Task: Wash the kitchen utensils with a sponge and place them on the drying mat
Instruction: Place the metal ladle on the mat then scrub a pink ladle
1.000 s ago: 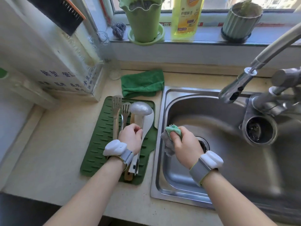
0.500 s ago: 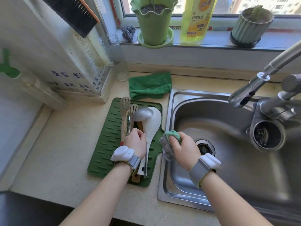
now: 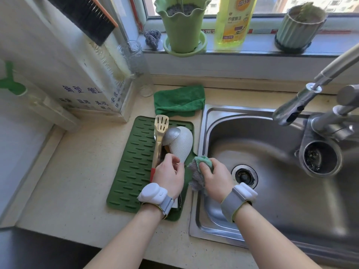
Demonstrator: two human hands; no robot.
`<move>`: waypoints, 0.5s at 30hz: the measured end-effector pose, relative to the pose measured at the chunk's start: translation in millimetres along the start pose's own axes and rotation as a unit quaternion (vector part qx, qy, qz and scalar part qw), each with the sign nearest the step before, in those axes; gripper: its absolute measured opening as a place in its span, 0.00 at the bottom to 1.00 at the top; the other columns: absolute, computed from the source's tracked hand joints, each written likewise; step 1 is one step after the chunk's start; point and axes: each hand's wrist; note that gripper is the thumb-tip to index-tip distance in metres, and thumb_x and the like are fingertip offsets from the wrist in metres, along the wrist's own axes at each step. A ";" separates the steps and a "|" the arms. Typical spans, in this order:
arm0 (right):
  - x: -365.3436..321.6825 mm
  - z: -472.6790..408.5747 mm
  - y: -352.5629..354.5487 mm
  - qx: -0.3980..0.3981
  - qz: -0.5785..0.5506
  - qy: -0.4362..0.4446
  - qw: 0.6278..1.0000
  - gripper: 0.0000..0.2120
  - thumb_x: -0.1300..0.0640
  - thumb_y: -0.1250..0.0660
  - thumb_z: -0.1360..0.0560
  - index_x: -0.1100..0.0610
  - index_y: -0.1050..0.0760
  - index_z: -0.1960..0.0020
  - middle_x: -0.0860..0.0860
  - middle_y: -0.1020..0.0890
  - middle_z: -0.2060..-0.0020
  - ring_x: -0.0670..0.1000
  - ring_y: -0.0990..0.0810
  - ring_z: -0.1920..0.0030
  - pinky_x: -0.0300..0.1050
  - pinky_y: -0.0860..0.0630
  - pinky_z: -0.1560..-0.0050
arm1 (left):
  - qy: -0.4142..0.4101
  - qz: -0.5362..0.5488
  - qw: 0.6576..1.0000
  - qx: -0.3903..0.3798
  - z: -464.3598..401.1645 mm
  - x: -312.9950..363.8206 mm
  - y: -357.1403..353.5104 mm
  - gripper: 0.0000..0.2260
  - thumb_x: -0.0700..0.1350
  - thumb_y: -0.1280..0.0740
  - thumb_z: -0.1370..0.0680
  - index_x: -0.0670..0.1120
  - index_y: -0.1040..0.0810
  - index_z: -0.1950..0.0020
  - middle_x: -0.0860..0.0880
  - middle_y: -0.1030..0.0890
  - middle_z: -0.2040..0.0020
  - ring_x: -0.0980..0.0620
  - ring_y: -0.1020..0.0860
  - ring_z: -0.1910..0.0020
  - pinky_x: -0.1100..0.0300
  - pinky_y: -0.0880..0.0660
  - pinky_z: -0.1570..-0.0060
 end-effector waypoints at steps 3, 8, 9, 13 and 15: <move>9.6 5.6 31.5 0.033 -0.019 0.007 0.999 0.05 0.55 0.39 0.21 0.53 0.25 0.50 0.47 0.21 0.61 0.50 0.24 0.58 0.40 0.38 0.63 | -0.033 0.029 0.998 -0.036 7.4 22.1 -14.0 0.01 0.46 0.36 0.21 0.50 0.26 0.52 0.54 0.21 0.60 0.52 0.23 0.59 0.65 0.34 0.60; 40.4 28.9 111.4 0.116 -0.061 -0.003 0.991 0.07 0.57 0.39 0.21 0.51 0.24 0.47 0.44 0.19 0.58 0.44 0.23 0.57 0.32 0.32 0.60 | -0.096 0.028 0.991 -0.084 23.9 81.8 -58.0 0.04 0.47 0.36 0.21 0.48 0.24 0.50 0.53 0.21 0.59 0.51 0.24 0.58 0.63 0.34 0.59; 49.2 34.5 128.5 0.133 -0.069 -0.009 0.989 0.07 0.57 0.38 0.21 0.50 0.24 0.48 0.44 0.19 0.58 0.45 0.23 0.56 0.32 0.31 0.58 | -0.109 0.028 0.989 -0.097 28.4 95.3 -70.2 0.03 0.46 0.35 0.21 0.48 0.24 0.51 0.54 0.22 0.61 0.51 0.25 0.60 0.64 0.35 0.60; 92.9 67.1 205.2 0.216 -0.103 -0.046 0.970 0.07 0.58 0.38 0.22 0.49 0.23 0.48 0.44 0.19 0.57 0.46 0.23 0.54 0.29 0.31 0.59 | -0.161 0.016 0.973 -0.164 58.7 157.6 -135.0 0.04 0.46 0.35 0.21 0.48 0.24 0.54 0.52 0.20 0.61 0.48 0.22 0.58 0.58 0.31 0.57; 118.7 85.2 243.1 0.250 -0.112 -0.076 0.959 0.06 0.57 0.38 0.22 0.50 0.23 0.49 0.44 0.19 0.57 0.46 0.23 0.55 0.31 0.30 0.57 | -0.184 0.011 0.961 -0.207 79.0 187.8 -171.5 0.05 0.48 0.36 0.21 0.48 0.25 0.55 0.51 0.19 0.62 0.49 0.22 0.60 0.58 0.29 0.57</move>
Point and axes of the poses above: each hand's wrist, its own z-axis away from the middle knuckle, its own y-axis out of the back of the hand, x = y × z
